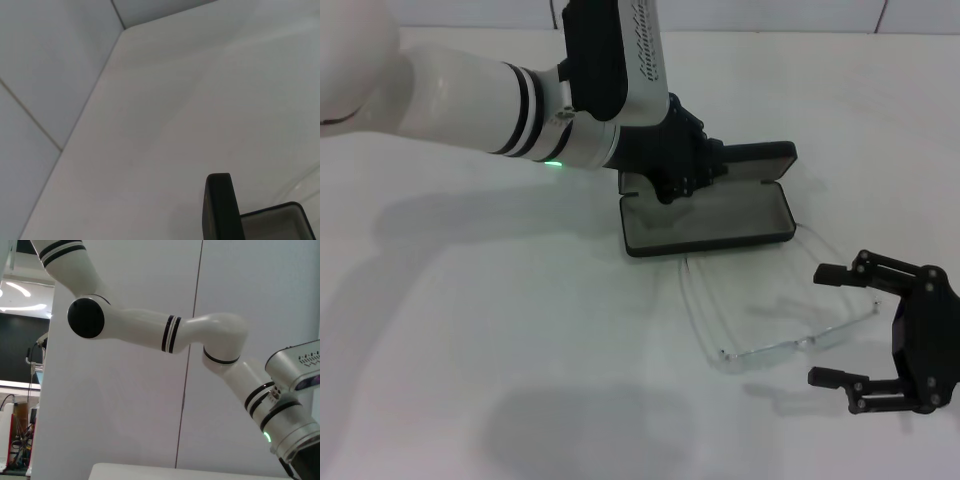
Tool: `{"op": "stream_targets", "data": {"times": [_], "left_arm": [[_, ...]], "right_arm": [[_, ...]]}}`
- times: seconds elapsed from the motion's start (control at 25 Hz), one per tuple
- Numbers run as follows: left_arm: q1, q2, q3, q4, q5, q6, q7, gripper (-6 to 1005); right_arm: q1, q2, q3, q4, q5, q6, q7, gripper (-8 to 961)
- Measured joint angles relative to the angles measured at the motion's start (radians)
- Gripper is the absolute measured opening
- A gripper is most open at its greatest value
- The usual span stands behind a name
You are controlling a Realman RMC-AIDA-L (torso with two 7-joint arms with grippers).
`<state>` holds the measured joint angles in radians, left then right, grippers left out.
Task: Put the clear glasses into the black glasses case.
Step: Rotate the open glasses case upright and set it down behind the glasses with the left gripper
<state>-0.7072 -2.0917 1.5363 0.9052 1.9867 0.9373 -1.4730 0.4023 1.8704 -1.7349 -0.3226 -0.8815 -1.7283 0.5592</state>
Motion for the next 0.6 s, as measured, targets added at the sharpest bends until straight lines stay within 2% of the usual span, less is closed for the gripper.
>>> {"op": "stream_targets", "data": {"times": [0.56, 0.6], "left_arm": [[0.000, -0.003, 0.002, 0.006, -0.021, 0.005, -0.007, 211], [0.000, -0.003, 0.000, 0.007, -0.027, 0.005, -0.011, 241]], "right_arm": [[0.012, -0.001, 0.011, -0.001, 0.001, 0.004, 0.007, 838], [0.012, -0.001, 0.011, -0.001, 0.001, 0.004, 0.007, 837]]}}
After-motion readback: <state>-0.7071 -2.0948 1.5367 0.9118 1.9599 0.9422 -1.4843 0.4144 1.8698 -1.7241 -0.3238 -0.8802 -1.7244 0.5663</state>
